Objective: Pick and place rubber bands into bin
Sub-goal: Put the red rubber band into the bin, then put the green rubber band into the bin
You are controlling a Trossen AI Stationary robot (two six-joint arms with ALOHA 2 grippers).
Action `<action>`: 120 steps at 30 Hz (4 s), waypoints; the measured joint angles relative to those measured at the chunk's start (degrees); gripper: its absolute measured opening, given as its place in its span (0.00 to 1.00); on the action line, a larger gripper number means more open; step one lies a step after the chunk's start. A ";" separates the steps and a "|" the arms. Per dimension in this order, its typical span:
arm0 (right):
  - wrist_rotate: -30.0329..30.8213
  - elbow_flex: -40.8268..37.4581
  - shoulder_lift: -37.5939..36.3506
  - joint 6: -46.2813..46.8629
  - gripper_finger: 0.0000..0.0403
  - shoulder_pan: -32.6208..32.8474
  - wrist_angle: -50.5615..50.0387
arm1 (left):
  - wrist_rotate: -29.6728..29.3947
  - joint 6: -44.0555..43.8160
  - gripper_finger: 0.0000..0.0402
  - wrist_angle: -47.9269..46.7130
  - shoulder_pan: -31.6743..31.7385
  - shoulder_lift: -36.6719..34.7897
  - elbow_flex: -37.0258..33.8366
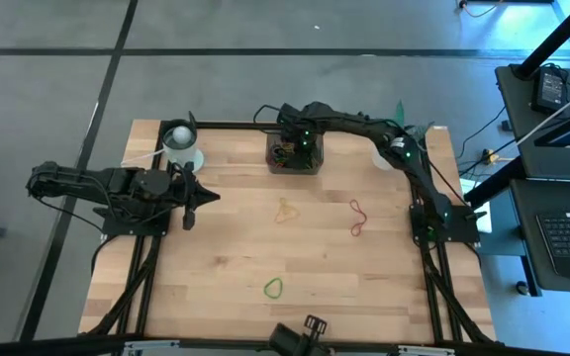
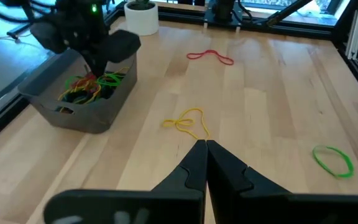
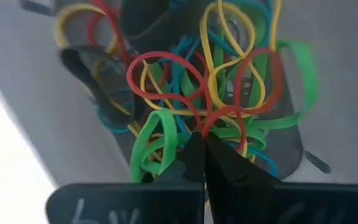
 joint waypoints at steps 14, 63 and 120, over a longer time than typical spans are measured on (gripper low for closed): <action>-0.04 2.93 0.76 0.19 0.20 -0.04 -2.14 | 0.01 -0.02 0.00 -0.02 -0.01 0.00 0.00; 0.98 -15.23 -30.73 12.42 0.02 11.28 -0.51 | 3.32 -7.36 0.00 0.03 -8.63 13.09 3.65; 3.06 -78.60 -85.58 33.25 0.02 39.54 27.51 | 10.35 -7.41 0.28 -6.11 -17.78 88.28 52.50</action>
